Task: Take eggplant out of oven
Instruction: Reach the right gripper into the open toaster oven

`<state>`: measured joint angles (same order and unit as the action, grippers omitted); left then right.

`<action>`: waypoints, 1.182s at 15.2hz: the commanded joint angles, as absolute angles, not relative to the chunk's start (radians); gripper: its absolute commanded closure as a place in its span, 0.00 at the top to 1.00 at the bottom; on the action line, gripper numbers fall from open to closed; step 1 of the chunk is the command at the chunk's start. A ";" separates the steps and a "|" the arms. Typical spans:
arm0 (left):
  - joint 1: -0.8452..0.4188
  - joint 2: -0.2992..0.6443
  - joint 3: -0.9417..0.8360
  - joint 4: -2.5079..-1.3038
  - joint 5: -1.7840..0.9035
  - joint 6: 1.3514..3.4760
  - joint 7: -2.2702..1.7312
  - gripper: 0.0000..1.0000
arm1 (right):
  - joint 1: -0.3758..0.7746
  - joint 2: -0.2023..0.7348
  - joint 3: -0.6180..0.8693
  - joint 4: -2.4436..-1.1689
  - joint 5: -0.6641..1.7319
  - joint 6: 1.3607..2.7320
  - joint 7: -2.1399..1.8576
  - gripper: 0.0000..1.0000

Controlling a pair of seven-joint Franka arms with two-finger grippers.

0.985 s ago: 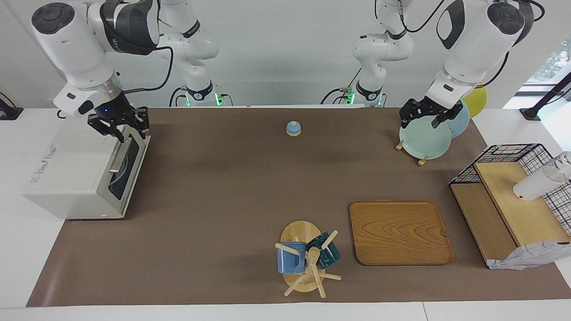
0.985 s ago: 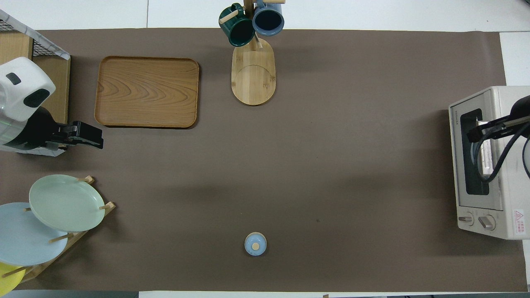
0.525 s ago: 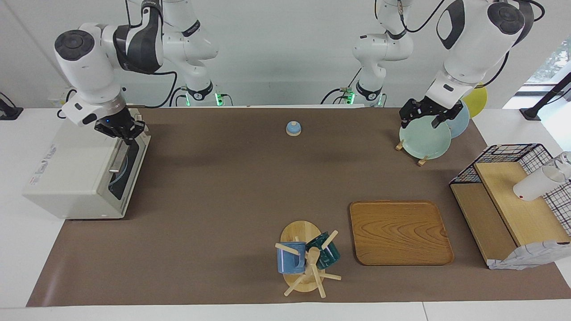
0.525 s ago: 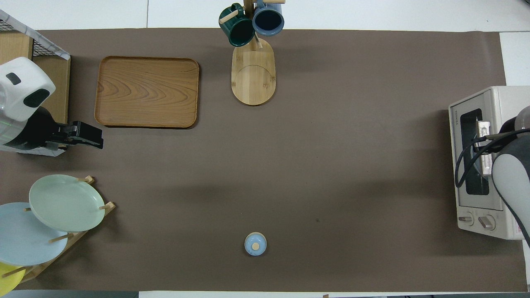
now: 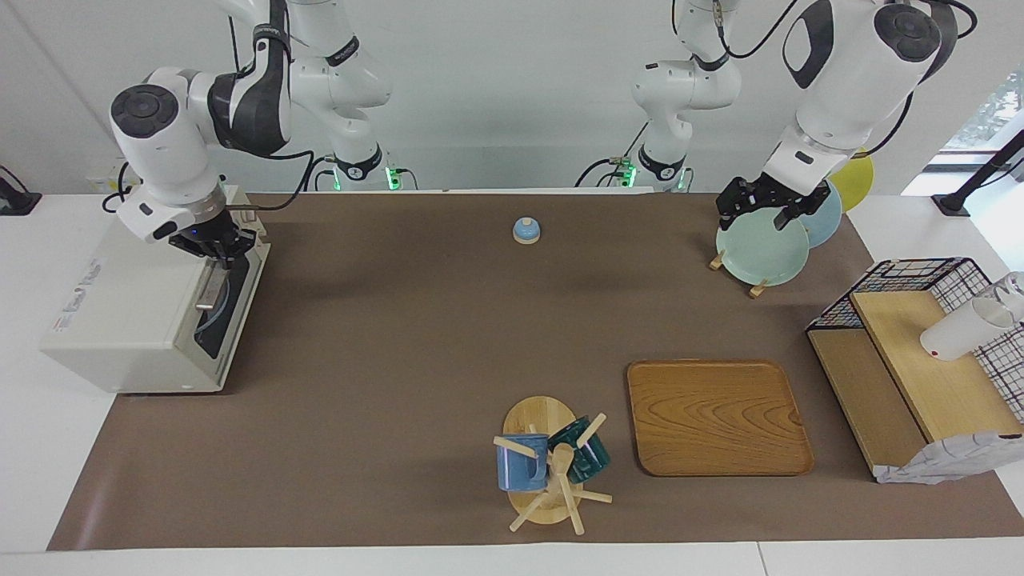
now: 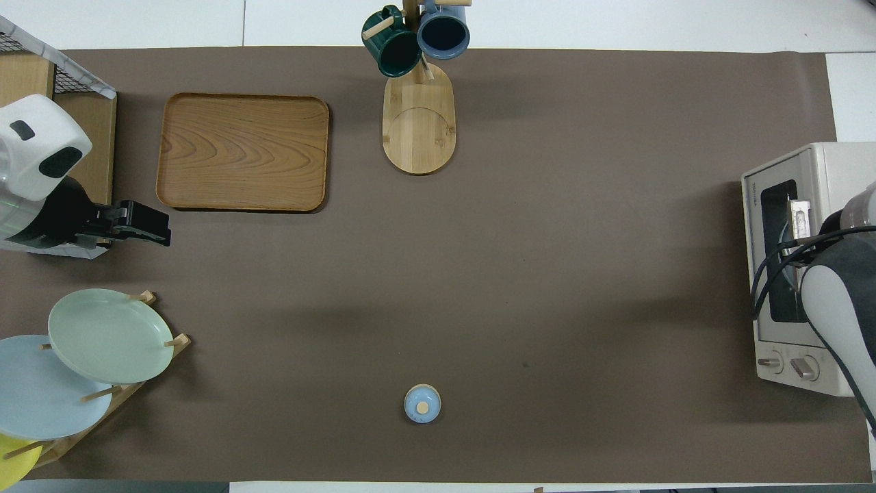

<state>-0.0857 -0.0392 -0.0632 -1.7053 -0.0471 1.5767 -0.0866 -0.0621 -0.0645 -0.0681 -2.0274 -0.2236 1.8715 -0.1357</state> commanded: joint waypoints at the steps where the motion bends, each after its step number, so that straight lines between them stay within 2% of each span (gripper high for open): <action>1: -0.087 -0.054 -0.061 -1.707 -0.034 1.568 -0.094 1.00 | -0.083 -0.084 -0.057 -2.077 -0.230 1.908 -0.164 0.00; 5: -0.087 -0.054 -0.061 -1.707 -0.034 1.568 -0.094 1.00 | -0.077 -0.083 -0.057 -2.157 -0.132 1.991 -0.161 0.00; 12: -0.087 -0.054 -0.061 -1.707 -0.034 1.568 -0.094 1.00 | 0.018 0.032 -0.054 -2.174 -0.071 2.187 -0.150 0.00; 15: -0.087 -0.054 -0.061 -1.707 -0.034 1.568 -0.094 1.00 | 0.052 0.041 -0.055 -2.218 -0.071 2.269 -0.106 0.00; 18: -0.087 -0.054 -0.061 -1.707 -0.034 1.568 -0.094 1.00 | 0.051 0.070 -0.054 -2.221 -0.069 2.286 -0.103 0.00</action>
